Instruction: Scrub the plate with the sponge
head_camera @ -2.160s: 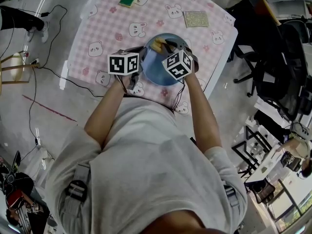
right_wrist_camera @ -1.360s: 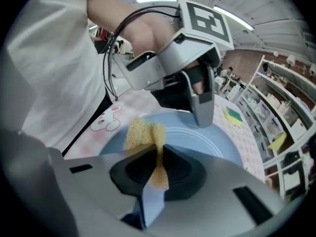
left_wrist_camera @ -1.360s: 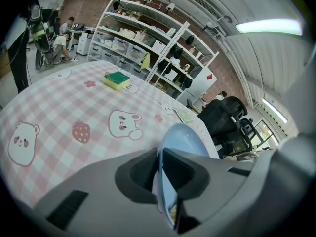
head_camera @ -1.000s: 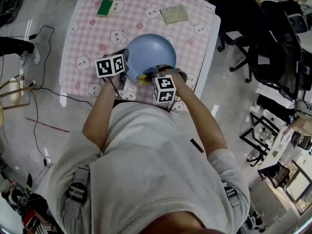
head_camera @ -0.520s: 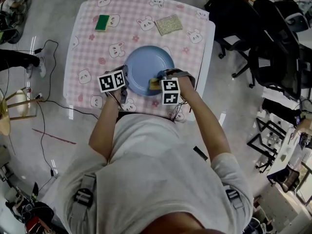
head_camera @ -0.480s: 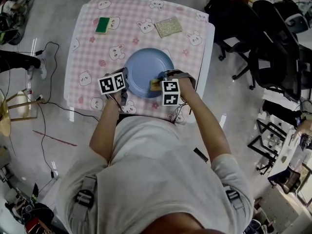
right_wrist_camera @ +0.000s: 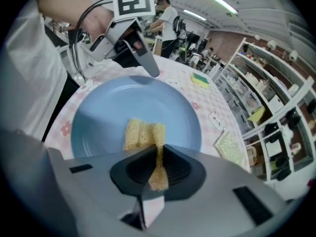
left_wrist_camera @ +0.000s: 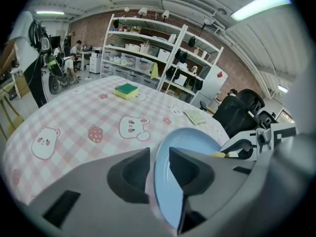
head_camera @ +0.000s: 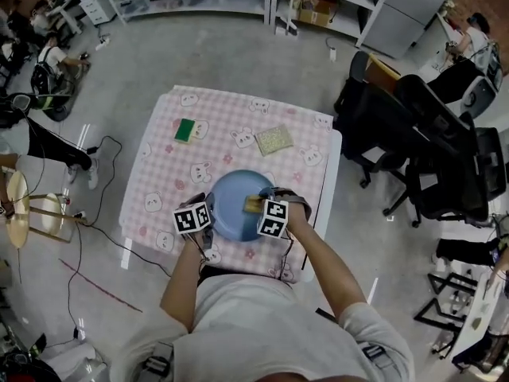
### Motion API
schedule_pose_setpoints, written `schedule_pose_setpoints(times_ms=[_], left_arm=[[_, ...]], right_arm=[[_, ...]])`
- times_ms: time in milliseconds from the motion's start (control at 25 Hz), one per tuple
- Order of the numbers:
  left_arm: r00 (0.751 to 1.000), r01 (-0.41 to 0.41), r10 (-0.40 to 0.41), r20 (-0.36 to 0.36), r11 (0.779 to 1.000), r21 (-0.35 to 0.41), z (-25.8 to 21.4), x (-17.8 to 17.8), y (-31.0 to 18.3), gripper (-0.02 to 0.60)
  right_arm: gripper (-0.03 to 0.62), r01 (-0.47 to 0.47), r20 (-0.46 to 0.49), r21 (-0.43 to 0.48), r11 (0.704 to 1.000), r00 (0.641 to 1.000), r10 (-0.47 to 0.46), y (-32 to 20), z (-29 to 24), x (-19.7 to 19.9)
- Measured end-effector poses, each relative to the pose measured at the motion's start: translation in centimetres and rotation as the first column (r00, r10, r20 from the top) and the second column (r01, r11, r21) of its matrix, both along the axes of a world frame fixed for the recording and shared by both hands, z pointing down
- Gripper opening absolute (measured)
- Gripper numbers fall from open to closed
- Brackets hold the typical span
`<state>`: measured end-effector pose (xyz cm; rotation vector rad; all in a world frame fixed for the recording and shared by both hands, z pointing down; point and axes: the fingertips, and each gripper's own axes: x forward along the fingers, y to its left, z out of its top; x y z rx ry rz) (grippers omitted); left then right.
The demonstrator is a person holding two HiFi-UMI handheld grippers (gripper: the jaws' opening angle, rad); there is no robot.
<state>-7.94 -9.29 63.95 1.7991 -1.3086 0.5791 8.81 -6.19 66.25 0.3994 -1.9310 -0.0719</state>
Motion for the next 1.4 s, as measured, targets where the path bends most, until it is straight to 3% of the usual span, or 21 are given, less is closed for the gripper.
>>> schedule_pose_setpoints(times_ms=[160,280,400,520,720,800,1000,1160,1280,1400], left_arm=[[0.998,-0.039,0.031,0.062,0.99,0.135,-4.4,-0.2,-1.5,0.133],[0.996,-0.068,0.055,0.07,0.98,0.188,-6.8,0.7,-0.8,0.119],[0.995,-0.09,0.08,0.05,0.969,0.229,-8.3,1.9,0.5,0.059],[0.991,-0.133,0.136,0.008,0.958,0.252,-9.0,3.4,2.1,0.013],[0.968,-0.236,0.252,-0.023,0.932,0.273,-9.7,4.3,5.2,0.012],[0.962,-0.25,0.271,-0.039,0.927,0.28,-10.0,3.7,6.9,0.012],[0.948,-0.278,0.311,-0.065,0.911,0.303,-11.1,1.3,9.9,0.012],[0.938,-0.3,0.341,-0.067,0.89,0.343,-11.8,0.5,12.1,0.012],[0.924,-0.331,0.378,-0.054,0.864,0.379,-12.6,0.5,12.7,0.012],[0.921,-0.327,0.383,-0.073,0.861,0.389,-13.0,0.8,12.6,0.012]], right_arm=[[0.044,-0.139,0.21,0.002,0.99,0.968,0.136,-1.8,-2.5,-0.5],[0.044,-0.282,0.369,-0.036,0.959,0.888,0.275,-2.1,-5.3,0.1],[0.044,-0.435,0.497,-0.11,0.894,0.755,0.428,-1.9,-7.9,1.0],[0.044,-0.558,0.557,-0.126,0.82,0.644,0.525,-1.3,-10.2,2.0],[0.044,-0.685,0.587,-0.124,0.718,0.533,0.609,1.0,-11.4,2.2],[0.044,-0.711,0.587,-0.12,0.693,0.512,0.627,2.4,-11.4,1.4],[0.044,-0.75,0.639,-0.028,0.661,0.496,0.589,5.1,-13.6,-1.6],[0.044,-0.795,0.648,-0.045,0.605,0.438,0.623,8.4,-14.1,-2.4],[0.044,-0.803,0.639,0.004,0.596,0.46,0.616,9.8,-14.4,-2.9],[0.044,-0.791,0.647,0.015,0.611,0.474,0.598,10.2,-15.1,-3.5]])
